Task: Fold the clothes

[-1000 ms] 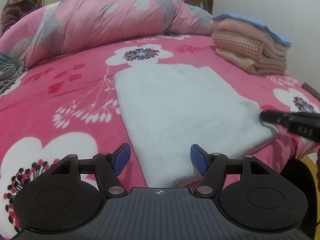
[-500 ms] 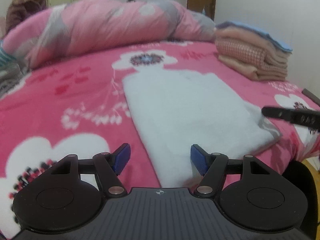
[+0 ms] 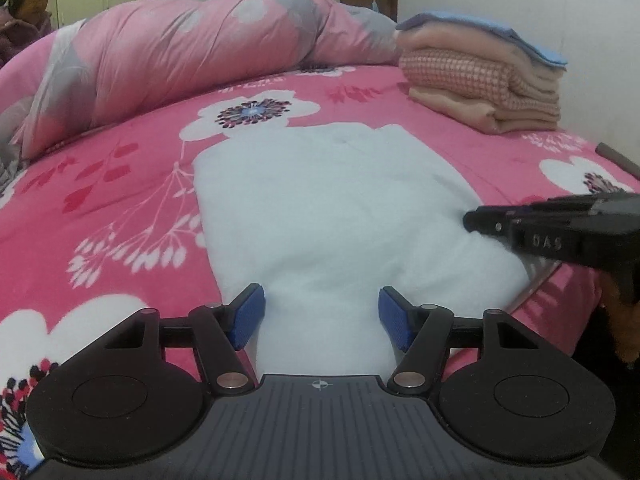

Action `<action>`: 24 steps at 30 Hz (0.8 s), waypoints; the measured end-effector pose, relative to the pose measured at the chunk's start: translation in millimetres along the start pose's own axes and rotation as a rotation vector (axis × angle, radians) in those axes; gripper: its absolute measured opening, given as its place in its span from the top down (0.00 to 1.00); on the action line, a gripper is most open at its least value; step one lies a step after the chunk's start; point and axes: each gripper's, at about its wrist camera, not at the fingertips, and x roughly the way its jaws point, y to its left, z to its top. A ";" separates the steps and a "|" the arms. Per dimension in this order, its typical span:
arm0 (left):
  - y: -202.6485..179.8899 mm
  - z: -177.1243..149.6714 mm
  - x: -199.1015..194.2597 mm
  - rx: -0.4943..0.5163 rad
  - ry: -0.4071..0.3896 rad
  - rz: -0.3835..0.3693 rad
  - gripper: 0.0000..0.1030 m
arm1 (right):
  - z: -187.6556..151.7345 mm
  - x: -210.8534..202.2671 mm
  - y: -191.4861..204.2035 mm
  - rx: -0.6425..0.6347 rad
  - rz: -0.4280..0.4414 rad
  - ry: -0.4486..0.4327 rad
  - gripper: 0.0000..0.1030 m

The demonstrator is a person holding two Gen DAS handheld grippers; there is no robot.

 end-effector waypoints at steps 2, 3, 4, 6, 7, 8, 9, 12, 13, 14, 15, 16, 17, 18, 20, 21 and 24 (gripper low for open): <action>1.2 1.5 -4.0 -0.003 -0.005 0.002 0.38 | 0.0 -0.4 0.8 -0.007 -0.002 0.000 0.92; 2.5 3.3 -7.2 -0.005 -0.011 0.005 0.38 | -1.3 -2.0 2.0 -0.010 -0.003 -0.002 0.92; 3.7 5.1 -10.3 -0.007 -0.018 0.008 0.38 | -2.4 -2.9 1.9 -0.008 -0.003 -0.003 0.92; 6.1 8.6 -16.7 -0.012 -0.031 0.015 0.37 | -3.6 -2.6 1.1 -0.002 -0.001 -0.004 0.92; 8.7 12.0 -18.7 -0.019 -0.043 0.011 0.37 | -3.6 -2.1 1.1 0.002 0.000 -0.004 0.92; 12.9 17.2 -19.4 -0.033 -0.054 0.005 0.37 | -3.5 -1.8 0.8 0.008 0.001 -0.003 0.92; 16.0 22.2 -18.3 -0.044 -0.060 0.005 0.37 | -3.6 -1.6 0.5 0.013 0.001 -0.003 0.92; 19.4 38.7 -5.6 -0.074 -0.052 0.018 0.37 | -2.6 -0.1 2.1 0.009 -0.005 0.000 0.92; 19.3 39.9 2.4 -0.082 -0.027 0.019 0.37 | -2.4 -0.1 2.6 0.004 -0.008 0.001 0.92; 18.9 40.2 11.3 -0.089 0.003 0.019 0.37 | -2.2 -0.3 3.0 -0.001 -0.010 0.002 0.92; 18.5 40.4 20.2 -0.095 0.033 0.019 0.37 | -1.7 -0.5 3.4 -0.003 -0.011 0.004 0.92; 18.1 40.7 29.0 -0.102 0.063 0.019 0.37 | 0.1 -1.0 3.6 -0.006 -0.012 0.013 0.91; 18.2 38.4 33.7 -0.110 0.079 0.024 0.37 | 2.3 -1.7 3.9 -0.010 -0.013 0.023 0.91; 18.5 35.6 37.3 -0.117 0.092 0.030 0.36 | 9.3 -5.0 3.9 0.000 -0.005 0.029 0.91; 17.3 34.5 36.4 -0.109 0.091 0.037 0.36 | 26.5 -13.3 3.6 0.027 0.018 0.039 0.90; 16.6 34.5 36.2 -0.105 0.095 0.041 0.36 | 34.7 -17.7 3.5 0.048 0.044 0.025 0.90; 16.1 36.3 37.1 -0.107 0.115 0.048 0.36 | 56.5 -23.4 16.4 0.010 0.075 -0.045 0.90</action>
